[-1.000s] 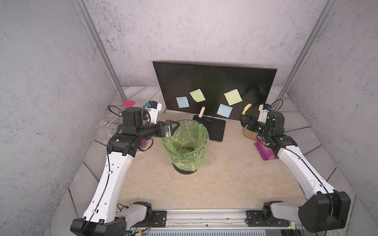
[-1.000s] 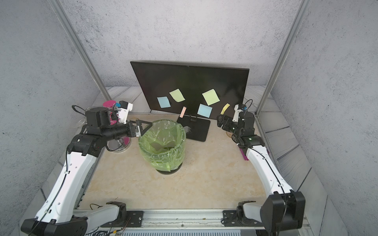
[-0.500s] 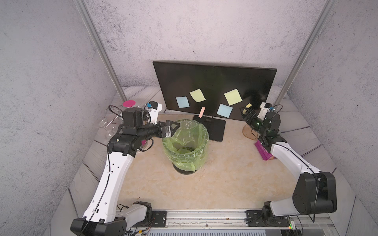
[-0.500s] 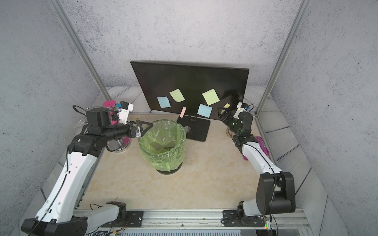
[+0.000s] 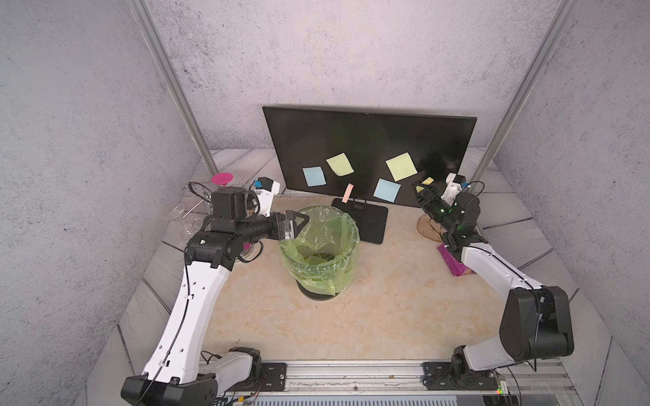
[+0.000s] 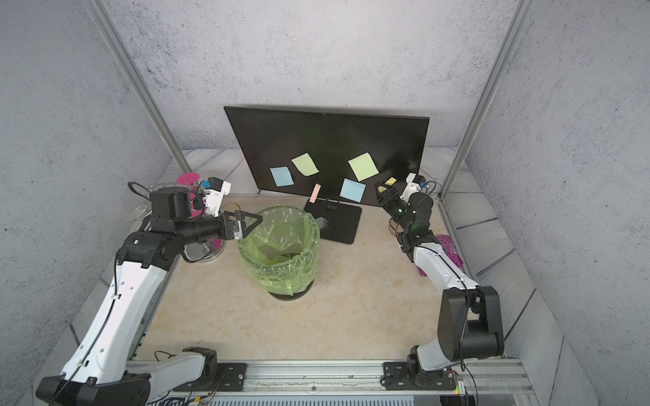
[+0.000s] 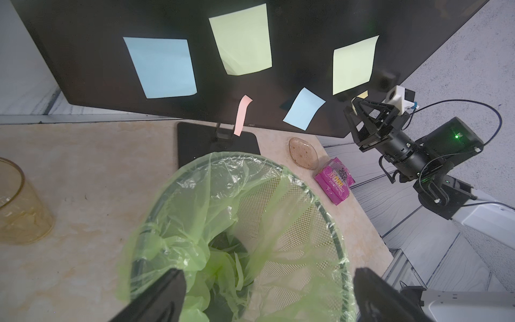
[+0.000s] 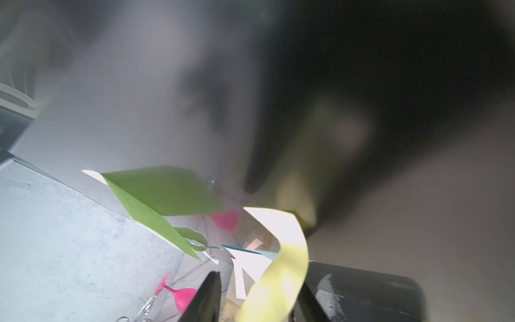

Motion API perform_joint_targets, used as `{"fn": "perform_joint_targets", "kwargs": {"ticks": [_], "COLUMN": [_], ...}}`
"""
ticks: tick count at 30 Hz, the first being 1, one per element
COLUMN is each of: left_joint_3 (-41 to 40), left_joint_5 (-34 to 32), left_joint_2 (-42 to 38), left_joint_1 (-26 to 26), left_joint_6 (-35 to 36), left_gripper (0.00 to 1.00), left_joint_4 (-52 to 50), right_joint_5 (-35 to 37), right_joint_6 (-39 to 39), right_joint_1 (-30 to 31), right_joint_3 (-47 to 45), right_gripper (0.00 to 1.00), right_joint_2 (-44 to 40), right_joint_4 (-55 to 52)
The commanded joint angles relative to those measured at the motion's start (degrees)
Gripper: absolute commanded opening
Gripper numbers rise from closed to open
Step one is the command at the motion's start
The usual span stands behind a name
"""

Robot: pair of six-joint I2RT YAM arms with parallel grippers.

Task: Remove the sticky note from the monitor
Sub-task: Tear off the sticky note from the monitor.

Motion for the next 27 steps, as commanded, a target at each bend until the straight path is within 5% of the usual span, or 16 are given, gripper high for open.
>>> {"fn": "perform_joint_targets", "kwargs": {"ticks": [1, 8, 17, 27], "left_joint_3": [0.31, 0.01, -0.54, -0.81], "left_joint_5": [0.0, 0.01, 0.18, 0.14], "left_joint_2": [-0.28, -0.08, -0.07, 0.09], "left_joint_1": [0.34, 0.35, 0.34, 0.32], "left_joint_6": [0.95, 1.27, 1.22, 1.1], "left_gripper": [1.0, 1.0, 1.0, 1.0], "left_joint_4": [0.06, 0.07, 0.46, 0.85], "right_joint_5": [-1.84, -4.23, -5.81, -6.12], "right_joint_6": [0.22, -1.74, -7.91, -23.99], "right_joint_1": [-0.34, -0.28, -0.03, 4.52], "right_joint_3": [-0.07, 0.37, -0.14, 3.27], "right_gripper": [0.32, 0.0, 0.0, 0.0], "right_joint_2": [0.39, -1.23, -6.15, -11.28], "right_joint_4": [1.65, -0.81, -6.19, -18.17]}}
